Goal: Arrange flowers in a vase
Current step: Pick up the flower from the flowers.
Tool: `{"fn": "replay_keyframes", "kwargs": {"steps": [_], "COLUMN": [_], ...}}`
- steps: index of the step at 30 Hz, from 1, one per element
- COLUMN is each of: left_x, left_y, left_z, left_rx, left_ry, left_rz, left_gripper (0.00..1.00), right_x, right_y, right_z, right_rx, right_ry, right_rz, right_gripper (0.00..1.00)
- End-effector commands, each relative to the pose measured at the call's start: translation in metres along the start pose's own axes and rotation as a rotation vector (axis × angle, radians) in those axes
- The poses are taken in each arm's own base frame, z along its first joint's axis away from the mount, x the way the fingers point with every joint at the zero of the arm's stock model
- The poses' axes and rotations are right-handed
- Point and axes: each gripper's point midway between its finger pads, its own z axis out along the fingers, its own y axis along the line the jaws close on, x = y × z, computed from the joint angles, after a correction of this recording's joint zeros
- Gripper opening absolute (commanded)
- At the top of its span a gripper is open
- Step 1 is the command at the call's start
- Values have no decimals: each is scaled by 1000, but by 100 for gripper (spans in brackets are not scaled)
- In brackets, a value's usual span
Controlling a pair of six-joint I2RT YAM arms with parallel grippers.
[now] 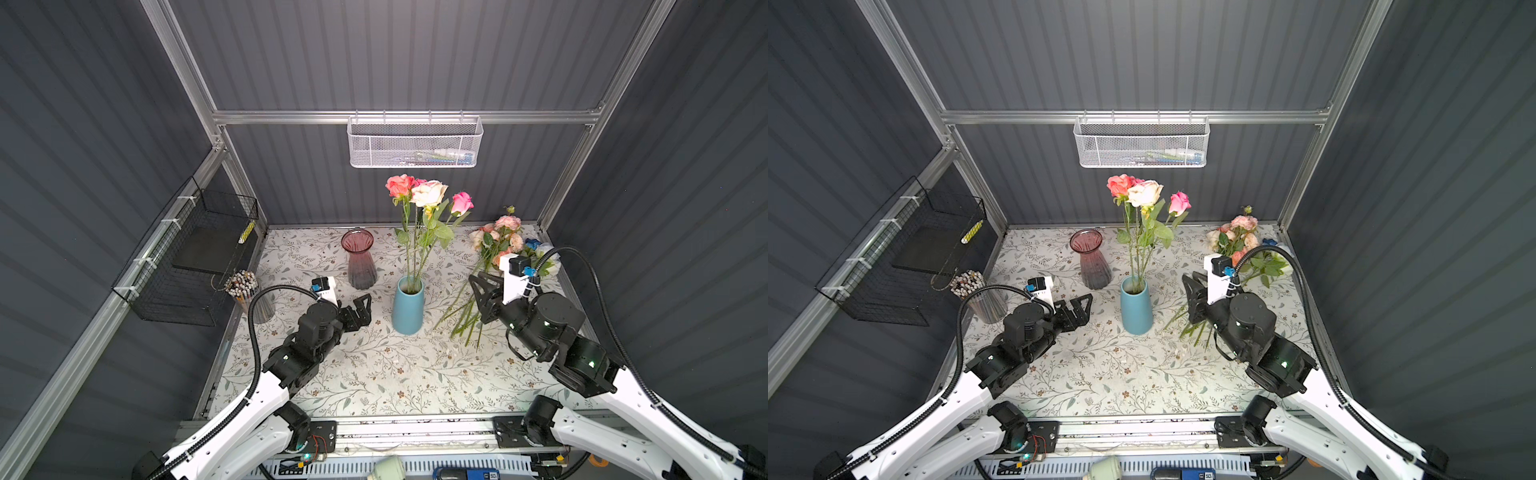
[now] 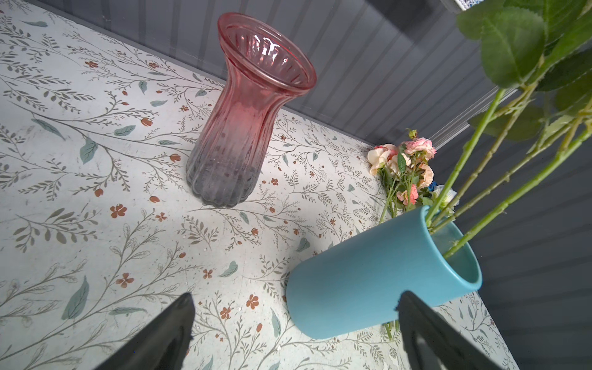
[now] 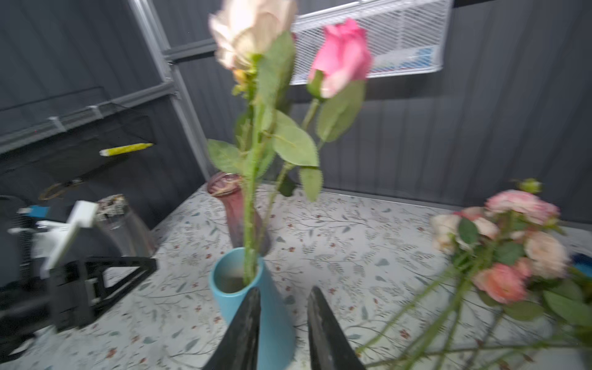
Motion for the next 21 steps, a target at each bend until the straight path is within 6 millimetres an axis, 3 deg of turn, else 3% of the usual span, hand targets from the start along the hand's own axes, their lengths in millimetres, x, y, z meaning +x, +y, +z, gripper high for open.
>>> {"fn": "replay_keyframes", "kwargs": {"steps": [1, 4, 7, 14, 17, 21], "left_x": [17, 37, 52, 58, 52, 45], "left_y": [8, 11, 8, 11, 9, 8], "left_z": [15, 29, 38, 39, 37, 36], "left_rx": [-30, -57, -37, -58, -62, -73], "left_ry": [60, 156, 218, 248, 242, 230], "left_rz": [-4, -5, -27, -32, -16, 10], "left_gripper": [99, 99, 99, 99, 99, 99], "right_x": [35, 64, 98, 148, 171, 182], "right_y": [-53, -100, -143, -221, -233, -234], "right_z": [23, 53, 85, 129, 149, 176], "right_rx": [132, 231, 351, 492, 485, 418], "right_ry": [108, 208, 349, 482, 593, 612], "right_rz": [185, 372, 473, 627, 650, 657], "right_gripper": [31, 43, 49, 54, 54, 53]}}
